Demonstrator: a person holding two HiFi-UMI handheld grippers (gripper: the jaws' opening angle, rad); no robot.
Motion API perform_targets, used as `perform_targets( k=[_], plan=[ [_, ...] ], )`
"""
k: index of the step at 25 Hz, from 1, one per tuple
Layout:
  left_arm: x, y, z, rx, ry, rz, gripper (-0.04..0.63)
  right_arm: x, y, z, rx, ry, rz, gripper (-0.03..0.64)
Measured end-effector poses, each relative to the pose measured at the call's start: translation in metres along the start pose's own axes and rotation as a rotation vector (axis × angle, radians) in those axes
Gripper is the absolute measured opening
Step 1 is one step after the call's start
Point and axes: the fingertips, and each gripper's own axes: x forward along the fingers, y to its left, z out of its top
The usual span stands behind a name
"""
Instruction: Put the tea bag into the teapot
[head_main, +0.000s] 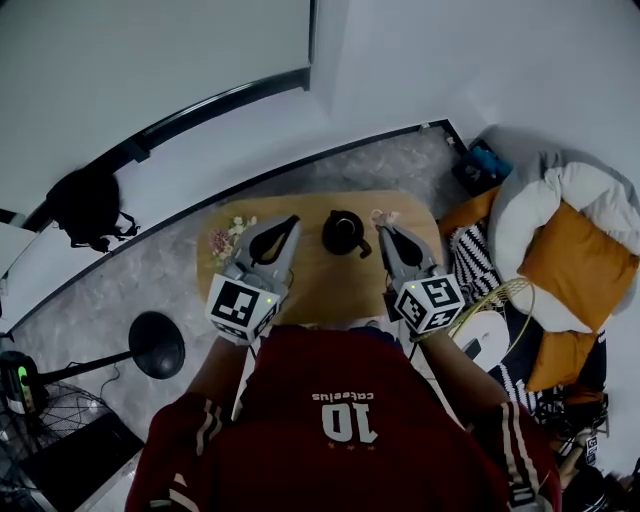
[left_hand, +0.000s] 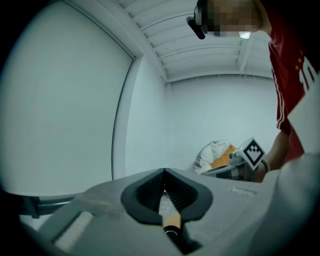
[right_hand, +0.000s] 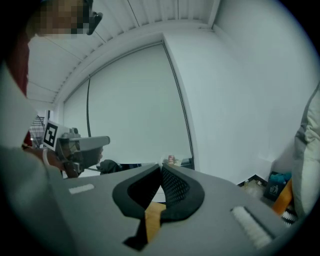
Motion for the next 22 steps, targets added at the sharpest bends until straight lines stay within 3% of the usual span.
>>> perform_targets(
  k=[3,10,22],
  plan=[
    [-0.005,0.006,-0.001,-0.005,0.033,0.017,0.002,0.016,-0.01,-0.019,0.002,0.029,-0.011,-0.002],
    [-0.007,0.018,0.005,-0.049,0.008,0.058,0.002,0.055,-0.033,-0.068,-0.008,0.145,-0.02,-0.002],
    [-0.016,0.039,-0.008,-0.046,0.031,0.092,0.002,0.109,-0.069,-0.16,-0.065,0.383,-0.017,-0.001]
  ],
)
